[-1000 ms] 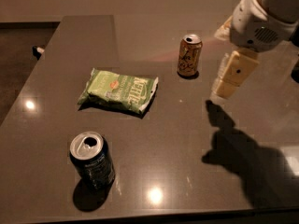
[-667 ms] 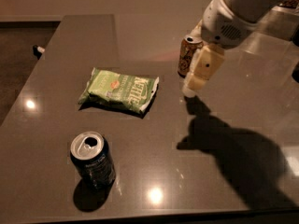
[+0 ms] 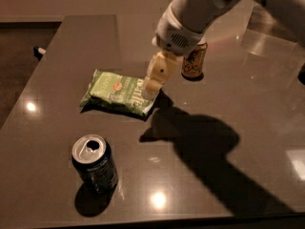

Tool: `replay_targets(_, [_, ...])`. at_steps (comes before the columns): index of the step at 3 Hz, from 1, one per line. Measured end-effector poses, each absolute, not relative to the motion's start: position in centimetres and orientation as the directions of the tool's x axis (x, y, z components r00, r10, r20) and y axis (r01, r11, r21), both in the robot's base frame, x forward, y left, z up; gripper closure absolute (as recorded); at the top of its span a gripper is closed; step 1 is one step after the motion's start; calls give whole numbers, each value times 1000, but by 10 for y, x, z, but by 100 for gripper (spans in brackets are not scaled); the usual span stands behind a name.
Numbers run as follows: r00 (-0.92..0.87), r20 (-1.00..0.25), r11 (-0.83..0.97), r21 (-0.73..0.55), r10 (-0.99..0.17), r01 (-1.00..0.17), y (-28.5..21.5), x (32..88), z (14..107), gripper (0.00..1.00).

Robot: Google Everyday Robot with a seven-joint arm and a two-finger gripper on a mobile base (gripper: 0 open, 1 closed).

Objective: Pick green jalapeno chip bag

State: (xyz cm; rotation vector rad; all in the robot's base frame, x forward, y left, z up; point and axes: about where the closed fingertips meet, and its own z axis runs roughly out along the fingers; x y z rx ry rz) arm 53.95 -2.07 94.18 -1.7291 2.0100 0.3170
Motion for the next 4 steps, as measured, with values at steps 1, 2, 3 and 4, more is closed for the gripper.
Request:
replay_targets(1, [-76, -490, 158, -129, -869, -979, 11, 556, 924, 0])
replay_targets(2, [-61, -483, 144, -136, -873, -980, 29, 570, 910, 0])
replay_targets(3, [-56, -469, 137, -141, -882, -980, 36, 575, 899, 0])
replay_targets(4, [-54, -449, 127, -134, -892, -983, 37, 573, 887, 0])
